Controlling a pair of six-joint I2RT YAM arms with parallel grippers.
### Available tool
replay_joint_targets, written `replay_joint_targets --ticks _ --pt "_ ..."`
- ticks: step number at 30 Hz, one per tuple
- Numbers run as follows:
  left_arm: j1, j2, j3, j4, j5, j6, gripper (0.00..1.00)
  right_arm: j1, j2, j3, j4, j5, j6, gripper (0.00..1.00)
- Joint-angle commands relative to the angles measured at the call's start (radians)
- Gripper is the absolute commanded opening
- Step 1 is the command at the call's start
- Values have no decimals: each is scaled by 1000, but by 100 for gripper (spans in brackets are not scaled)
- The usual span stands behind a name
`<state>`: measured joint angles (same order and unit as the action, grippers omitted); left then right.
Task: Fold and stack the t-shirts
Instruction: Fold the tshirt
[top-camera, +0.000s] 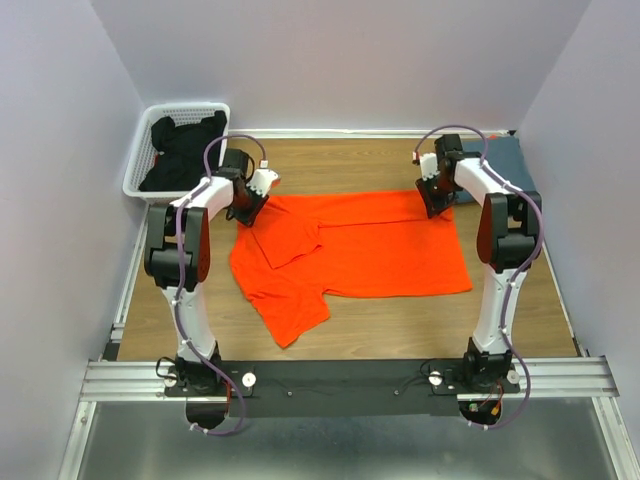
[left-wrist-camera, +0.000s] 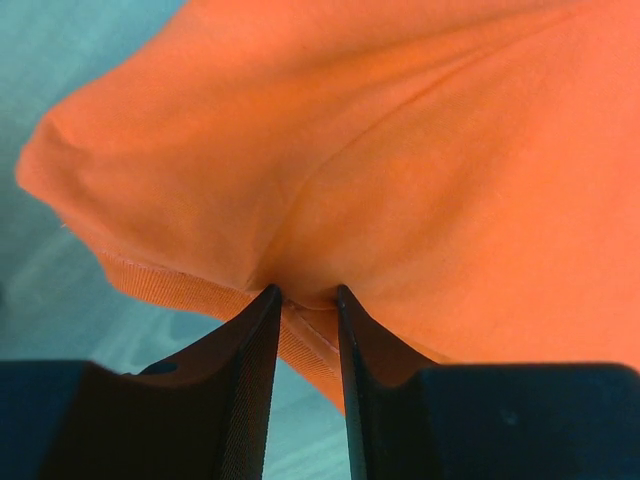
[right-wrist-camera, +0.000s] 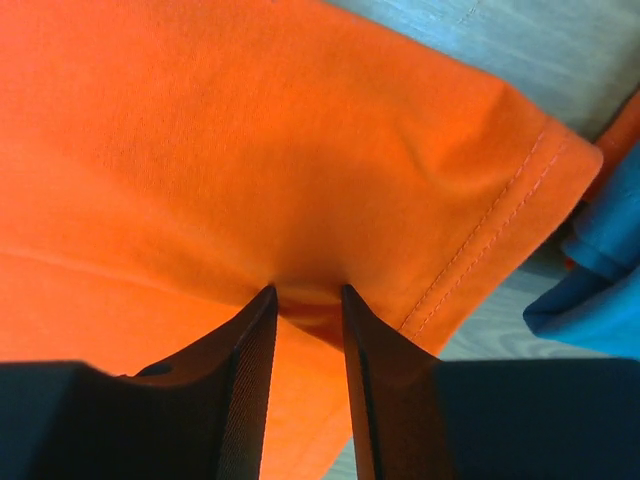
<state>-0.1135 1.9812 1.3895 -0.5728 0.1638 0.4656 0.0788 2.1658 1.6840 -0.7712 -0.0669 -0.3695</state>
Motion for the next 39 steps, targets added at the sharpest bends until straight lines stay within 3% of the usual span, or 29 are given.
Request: replay_joint_targets --ticks 1,4,8,11,12,16,20,27,39 --pt "9 109 86 22 -96 4 36 3 80 43 33 32 -5 41" --pt "12 137 172 -31 -69 10 36 3 97 114 32 9 7 47" --pt "8 61 220 -91 29 30 41 7 36 134 -10 -66 11 57" --pt "6 -40 217 -154 129 76 50 12 -64 120 -66 -145 -8 62" --pt "6 -70 200 -174 179 112 63 13 -99 94 -82 -186 -17 64" --pt "5 -215 102 -258 250 205 67 12 -280 -44 -142 -199 -115 66" --pt "3 -370 -102 -309 276 304 67 12 -478 -234 -171 -139 -221 63" --pt "-15 -531 -337 -319 247 360 64 15 -647 -527 -194 -24 -365 43" --pt "-31 -579 -397 -289 227 329 64 22 -682 -762 -111 47 -430 40"
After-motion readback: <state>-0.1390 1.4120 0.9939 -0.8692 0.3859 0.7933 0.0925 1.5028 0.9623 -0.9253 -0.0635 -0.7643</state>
